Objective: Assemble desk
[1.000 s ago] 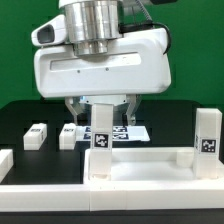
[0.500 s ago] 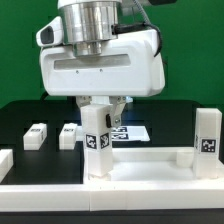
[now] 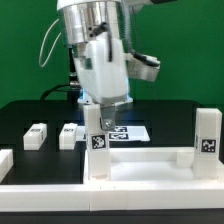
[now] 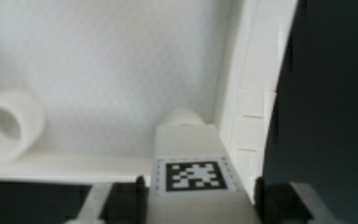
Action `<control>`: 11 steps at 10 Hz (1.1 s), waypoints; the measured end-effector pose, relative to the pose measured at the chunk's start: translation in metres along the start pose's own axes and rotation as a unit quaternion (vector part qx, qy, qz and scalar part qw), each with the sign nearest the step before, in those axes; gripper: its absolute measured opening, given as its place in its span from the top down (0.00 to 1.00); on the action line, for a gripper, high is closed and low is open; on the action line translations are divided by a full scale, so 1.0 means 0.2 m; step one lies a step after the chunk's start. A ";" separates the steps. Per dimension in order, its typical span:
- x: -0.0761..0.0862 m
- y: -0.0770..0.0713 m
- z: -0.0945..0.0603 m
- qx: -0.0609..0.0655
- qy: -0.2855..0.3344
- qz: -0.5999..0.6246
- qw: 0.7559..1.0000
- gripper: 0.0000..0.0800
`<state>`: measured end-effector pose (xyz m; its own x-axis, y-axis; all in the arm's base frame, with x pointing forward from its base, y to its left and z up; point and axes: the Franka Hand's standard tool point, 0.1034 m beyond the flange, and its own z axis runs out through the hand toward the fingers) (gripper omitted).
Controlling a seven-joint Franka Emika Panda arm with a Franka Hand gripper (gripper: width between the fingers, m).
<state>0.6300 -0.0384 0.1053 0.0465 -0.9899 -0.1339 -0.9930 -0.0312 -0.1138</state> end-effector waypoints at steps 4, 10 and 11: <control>-0.01 -0.01 0.00 0.004 -0.007 0.033 0.999 0.62; 0.00 0.03 -0.02 -0.022 -0.005 -0.329 0.944 0.19; 0.00 0.03 -0.02 -0.023 -0.005 -0.360 0.933 0.19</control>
Offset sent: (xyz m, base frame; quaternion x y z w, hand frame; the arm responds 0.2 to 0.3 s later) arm 0.0000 0.0000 0.0000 0.0000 0.0000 -0.0650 0.9979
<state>0.6232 -0.0390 0.1084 0.7033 -0.7092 -0.0486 -0.7081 -0.6930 -0.1352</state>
